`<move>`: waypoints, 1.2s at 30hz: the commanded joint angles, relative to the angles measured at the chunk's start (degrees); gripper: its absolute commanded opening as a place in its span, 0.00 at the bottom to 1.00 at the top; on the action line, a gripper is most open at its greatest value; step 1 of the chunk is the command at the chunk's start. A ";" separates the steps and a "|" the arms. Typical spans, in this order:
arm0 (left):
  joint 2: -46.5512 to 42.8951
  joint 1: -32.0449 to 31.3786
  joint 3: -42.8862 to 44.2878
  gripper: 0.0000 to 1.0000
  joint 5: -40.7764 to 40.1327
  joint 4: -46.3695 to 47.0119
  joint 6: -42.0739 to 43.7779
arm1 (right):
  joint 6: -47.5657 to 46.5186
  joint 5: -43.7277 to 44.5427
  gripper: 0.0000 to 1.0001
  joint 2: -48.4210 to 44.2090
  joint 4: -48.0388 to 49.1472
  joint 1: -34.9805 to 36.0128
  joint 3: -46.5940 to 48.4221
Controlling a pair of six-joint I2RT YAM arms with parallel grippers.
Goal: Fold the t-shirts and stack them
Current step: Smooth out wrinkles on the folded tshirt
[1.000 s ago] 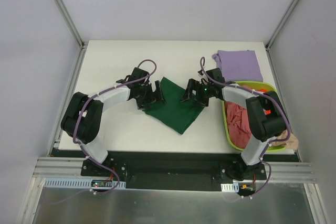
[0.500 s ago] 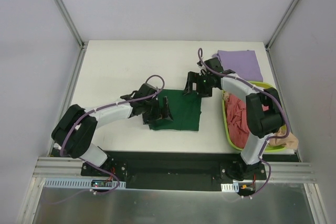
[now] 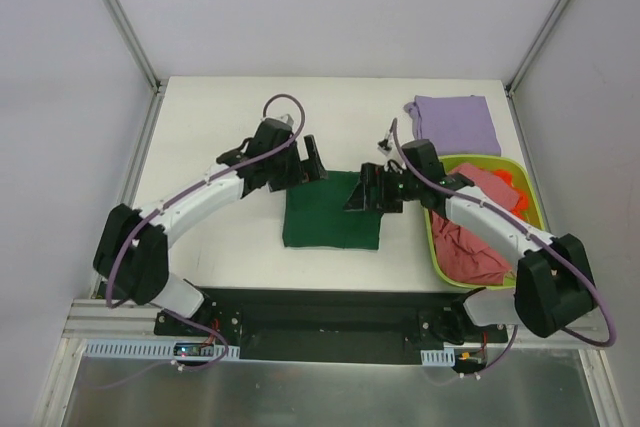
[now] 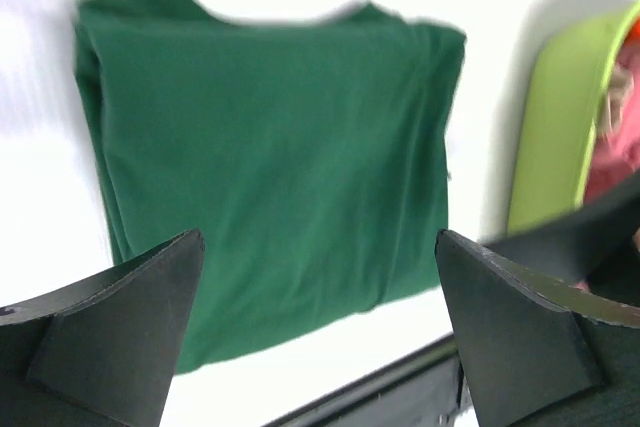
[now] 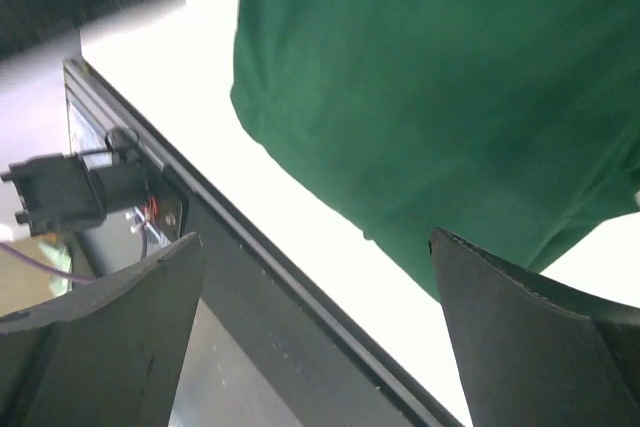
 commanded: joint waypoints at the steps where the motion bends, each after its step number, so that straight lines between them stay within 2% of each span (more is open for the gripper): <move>1: 11.55 3.52 7.34 0.99 -3.89 -0.72 3.67 | 4.67 -3.10 0.96 1.62 5.85 3.20 -4.44; 5: 20.27 5.28 11.13 0.99 -0.55 -0.99 4.21 | 4.85 -2.75 0.96 5.83 6.11 3.47 -5.49; 8: 23.53 5.72 12.19 0.99 -0.20 -1.07 4.73 | 4.76 -1.08 0.96 8.30 6.20 3.38 -6.02; 13: 25.56 5.98 13.24 0.99 -1.60 -1.16 6.05 | 4.67 1.12 0.96 10.24 5.77 3.21 -6.28; 17: 23.11 5.98 12.90 0.99 -1.86 -1.34 7.72 | 3.18 3.48 0.96 6.65 2.35 3.21 -4.18; 22: 11.63 5.98 9.04 0.99 -6.33 -1.60 8.16 | -0.42 15.43 0.96 -4.84 -4.43 3.29 -1.36; 25: 3.09 5.98 4.47 0.99 -18.61 -2.30 5.97 | -1.04 21.49 0.96 -11.98 -4.52 3.21 -2.06; 28: -5.08 6.07 -0.01 0.99 -26.45 -4.41 4.47 | -1.04 24.85 0.96 -16.12 -3.30 2.51 -3.64; 31: -13.26 6.07 -5.11 0.99 -30.68 -6.69 1.23 | -1.04 24.59 0.96 -15.17 -2.15 1.37 -4.53; 36: -25.74 6.07 -15.92 0.99 -30.87 -8.37 -4.67 | -1.92 28.80 0.96 -4.20 -11.72 1.36 3.72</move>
